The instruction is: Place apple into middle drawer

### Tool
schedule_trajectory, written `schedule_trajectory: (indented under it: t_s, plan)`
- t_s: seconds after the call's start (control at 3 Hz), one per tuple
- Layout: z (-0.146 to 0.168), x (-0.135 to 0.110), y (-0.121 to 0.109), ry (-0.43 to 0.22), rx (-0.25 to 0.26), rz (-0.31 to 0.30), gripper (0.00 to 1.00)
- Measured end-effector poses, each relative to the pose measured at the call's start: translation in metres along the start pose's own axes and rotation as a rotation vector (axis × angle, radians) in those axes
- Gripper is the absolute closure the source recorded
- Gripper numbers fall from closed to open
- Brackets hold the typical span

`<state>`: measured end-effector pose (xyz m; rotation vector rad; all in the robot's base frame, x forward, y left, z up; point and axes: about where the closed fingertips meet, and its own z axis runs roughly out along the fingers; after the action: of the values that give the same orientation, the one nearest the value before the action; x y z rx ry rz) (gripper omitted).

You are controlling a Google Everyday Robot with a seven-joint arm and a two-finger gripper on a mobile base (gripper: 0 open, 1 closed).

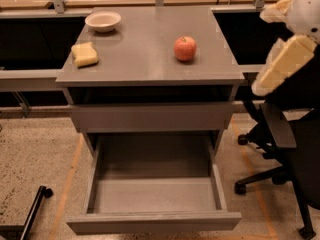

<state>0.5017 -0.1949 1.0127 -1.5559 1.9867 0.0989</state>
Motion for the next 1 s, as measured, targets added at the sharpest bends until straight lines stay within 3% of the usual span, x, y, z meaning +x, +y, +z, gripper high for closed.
schedule_trajectory:
  t_s: [0.33, 0.67, 1.0]
  plan:
    - [0.019, -0.029, -0.044, -0.11, -0.013, -0.01, 0.0]
    - [0.008, -0.039, -0.059, -0.139, 0.025, -0.022, 0.0]
    - [0.03, -0.03, -0.06, -0.166, 0.043, 0.115, 0.0]
